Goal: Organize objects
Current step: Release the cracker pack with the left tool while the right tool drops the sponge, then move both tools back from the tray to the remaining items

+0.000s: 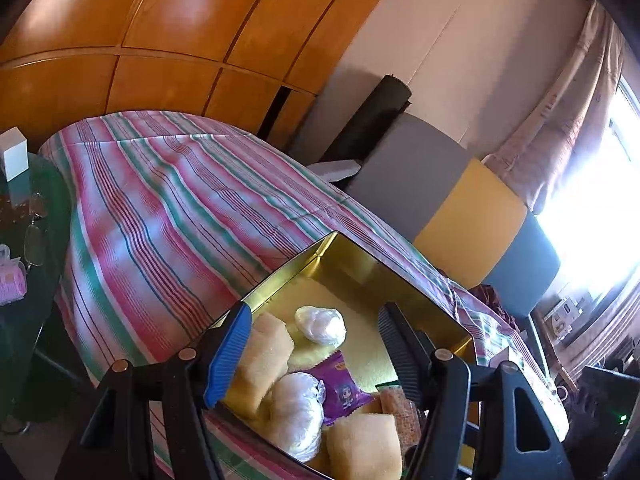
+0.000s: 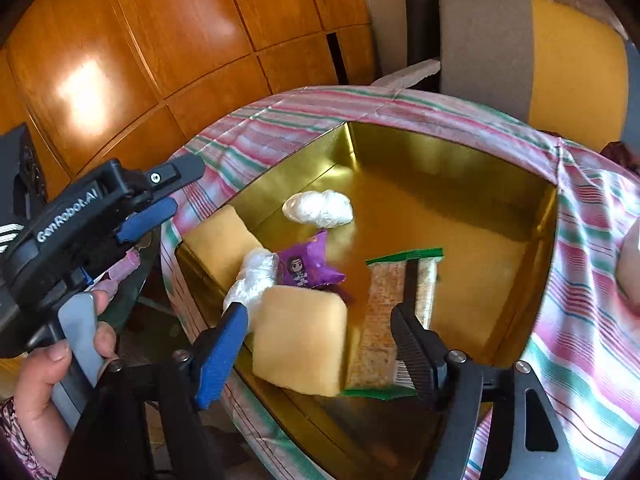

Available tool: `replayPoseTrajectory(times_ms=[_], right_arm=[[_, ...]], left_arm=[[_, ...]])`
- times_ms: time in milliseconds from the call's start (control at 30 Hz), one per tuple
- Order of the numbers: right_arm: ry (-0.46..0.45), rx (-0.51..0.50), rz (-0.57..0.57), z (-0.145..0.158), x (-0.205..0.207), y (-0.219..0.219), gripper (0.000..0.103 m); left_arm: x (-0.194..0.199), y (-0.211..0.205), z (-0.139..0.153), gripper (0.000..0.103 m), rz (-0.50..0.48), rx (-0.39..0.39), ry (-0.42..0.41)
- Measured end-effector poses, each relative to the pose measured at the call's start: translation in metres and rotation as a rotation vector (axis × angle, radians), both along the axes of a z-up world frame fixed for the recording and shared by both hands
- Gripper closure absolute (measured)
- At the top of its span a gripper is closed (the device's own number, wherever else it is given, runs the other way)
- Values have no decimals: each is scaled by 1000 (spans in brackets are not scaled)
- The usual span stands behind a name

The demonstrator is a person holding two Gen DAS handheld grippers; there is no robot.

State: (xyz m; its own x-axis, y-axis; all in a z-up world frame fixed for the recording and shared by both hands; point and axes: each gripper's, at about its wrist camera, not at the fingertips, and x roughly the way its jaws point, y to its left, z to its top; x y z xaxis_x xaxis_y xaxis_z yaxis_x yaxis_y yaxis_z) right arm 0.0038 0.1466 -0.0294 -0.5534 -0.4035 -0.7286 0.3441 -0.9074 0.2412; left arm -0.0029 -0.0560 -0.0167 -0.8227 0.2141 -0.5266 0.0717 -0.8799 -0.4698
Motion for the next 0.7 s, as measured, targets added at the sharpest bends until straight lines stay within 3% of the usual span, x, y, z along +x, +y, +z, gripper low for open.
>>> replayPoseTrajectory(times_ms=[300, 700], right_arm=[[57, 13, -85, 20, 14, 38, 26], [25, 88, -249, 11, 37, 124, 24]], left_arm=[[2, 23, 2, 36, -89, -22, -3], [13, 91, 0, 36, -378, -92, -38]])
